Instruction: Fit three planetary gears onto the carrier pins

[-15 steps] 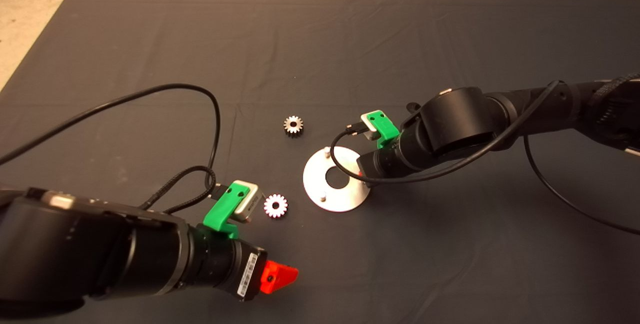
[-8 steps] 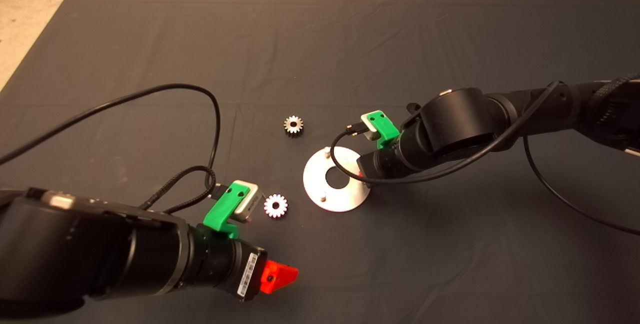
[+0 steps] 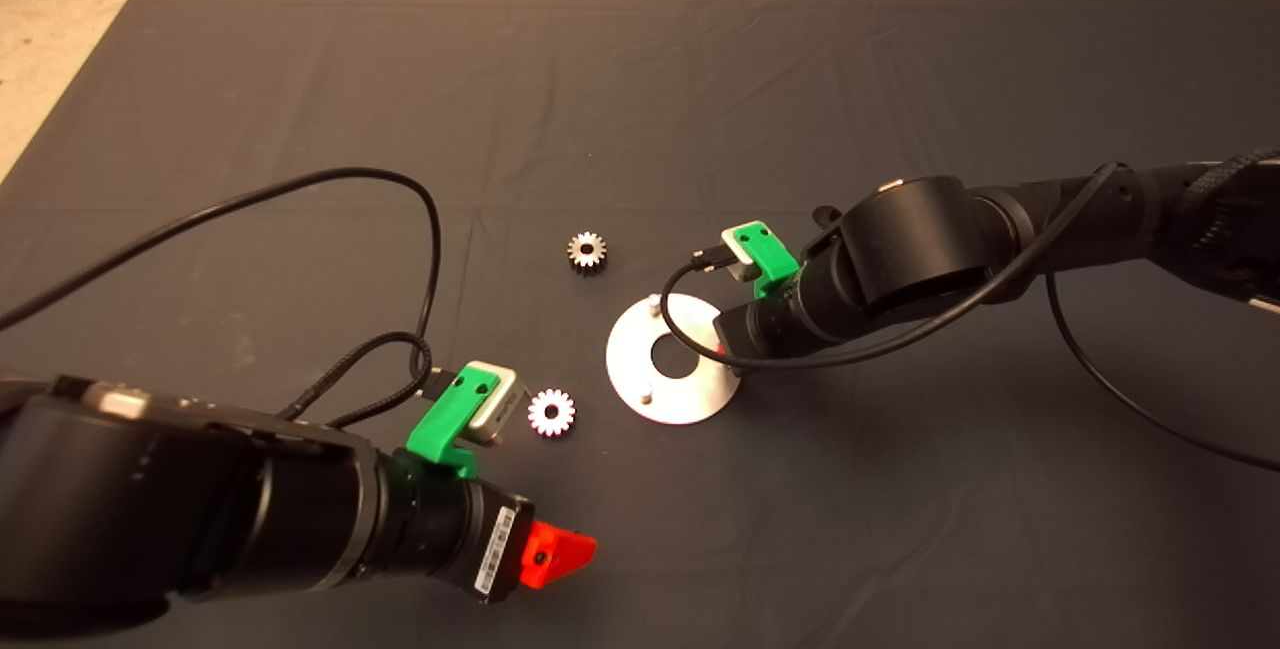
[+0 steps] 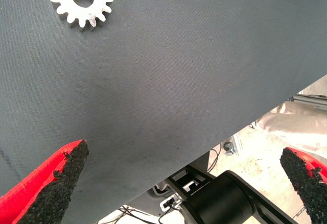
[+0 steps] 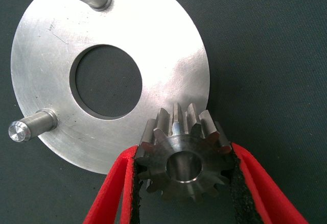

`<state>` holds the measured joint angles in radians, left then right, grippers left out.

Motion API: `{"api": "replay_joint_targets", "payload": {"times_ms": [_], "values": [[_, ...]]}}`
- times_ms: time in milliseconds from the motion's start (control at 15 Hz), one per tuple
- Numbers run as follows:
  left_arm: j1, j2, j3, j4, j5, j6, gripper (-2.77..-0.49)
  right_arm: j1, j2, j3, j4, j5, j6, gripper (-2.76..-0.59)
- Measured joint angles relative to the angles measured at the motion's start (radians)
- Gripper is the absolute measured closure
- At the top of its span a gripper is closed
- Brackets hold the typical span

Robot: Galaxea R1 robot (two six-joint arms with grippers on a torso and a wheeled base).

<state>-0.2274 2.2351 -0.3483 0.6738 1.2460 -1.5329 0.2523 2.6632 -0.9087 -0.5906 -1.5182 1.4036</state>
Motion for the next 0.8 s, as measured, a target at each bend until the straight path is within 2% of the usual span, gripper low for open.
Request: {"api": "replay_joint_targets", "payload": {"times_ms": [400, 800], "values": [[0.0, 0.0, 0.0, 0.0, 0.0, -0.002, -2.75, 0.0, 0.005, 0.0, 0.0, -0.002, 0.0, -0.95], [0.0, 0.0, 0.0, 0.0, -0.001, -0.005, -2.75, 0.0, 0.02, -0.001, -0.001, -0.015, 0.001, -0.95]]}}
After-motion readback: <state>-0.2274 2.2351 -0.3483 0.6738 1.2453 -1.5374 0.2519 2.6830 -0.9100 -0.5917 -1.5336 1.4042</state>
